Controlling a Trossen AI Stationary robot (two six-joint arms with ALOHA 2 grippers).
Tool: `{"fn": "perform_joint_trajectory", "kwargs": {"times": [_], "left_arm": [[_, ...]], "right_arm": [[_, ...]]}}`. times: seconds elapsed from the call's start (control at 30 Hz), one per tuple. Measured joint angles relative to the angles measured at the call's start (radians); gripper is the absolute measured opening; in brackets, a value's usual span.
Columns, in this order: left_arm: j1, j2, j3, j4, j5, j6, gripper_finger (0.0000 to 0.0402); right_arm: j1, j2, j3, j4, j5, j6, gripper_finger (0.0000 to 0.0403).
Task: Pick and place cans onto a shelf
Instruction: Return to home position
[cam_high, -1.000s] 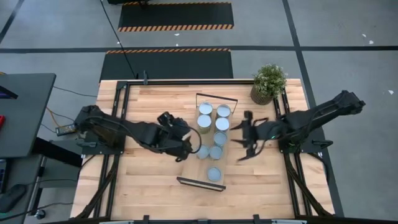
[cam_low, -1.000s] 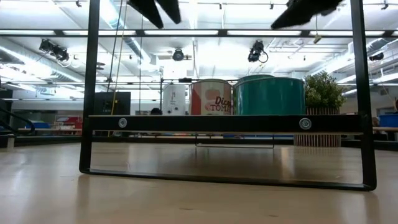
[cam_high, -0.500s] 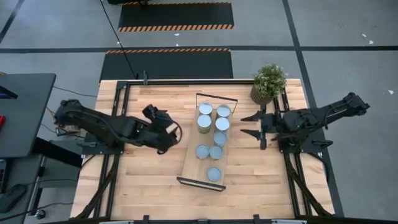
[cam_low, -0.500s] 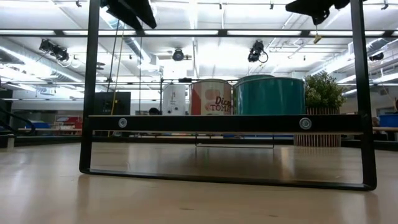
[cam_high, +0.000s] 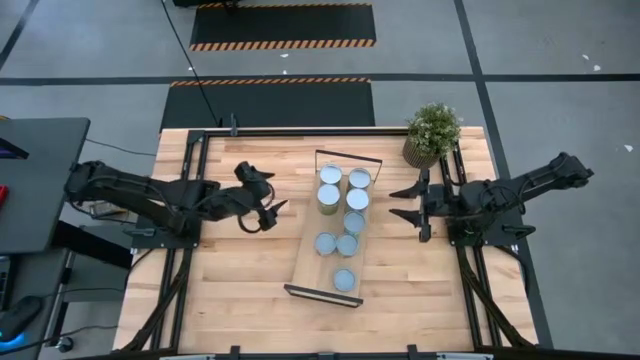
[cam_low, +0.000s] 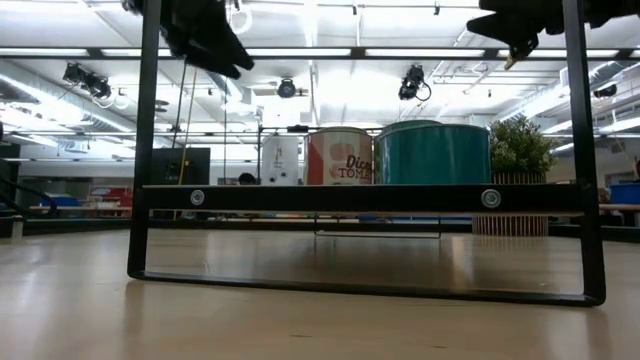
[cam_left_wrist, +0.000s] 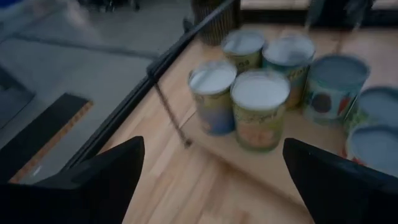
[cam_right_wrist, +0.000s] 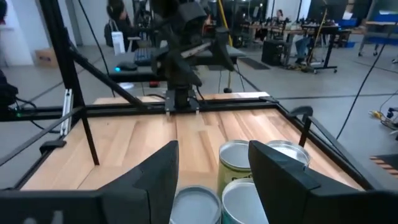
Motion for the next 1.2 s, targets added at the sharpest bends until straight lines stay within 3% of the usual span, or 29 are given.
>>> {"fn": "perform_joint_trajectory", "kwargs": {"times": [0.17,0.33,0.67,1.2], "left_arm": [[0.045,-0.087,-0.178,0.242,0.068,0.096,0.0389],[0.091,-0.192,-0.312,0.338,0.144,0.14,0.0389],[0.136,-0.431,-0.532,0.478,0.175,0.167,0.0389],[0.133,-0.86,-0.775,0.461,0.227,0.075,0.0389]], "right_arm": [[0.0,-0.051,-0.051,0.027,0.042,0.002,0.0201],[-0.001,-0.121,-0.096,0.045,0.17,0.002,0.0201],[-0.001,-0.276,-0.224,0.181,0.171,0.019,0.0201],[0.003,-0.447,-0.382,0.214,0.17,0.149,0.0201]]}}
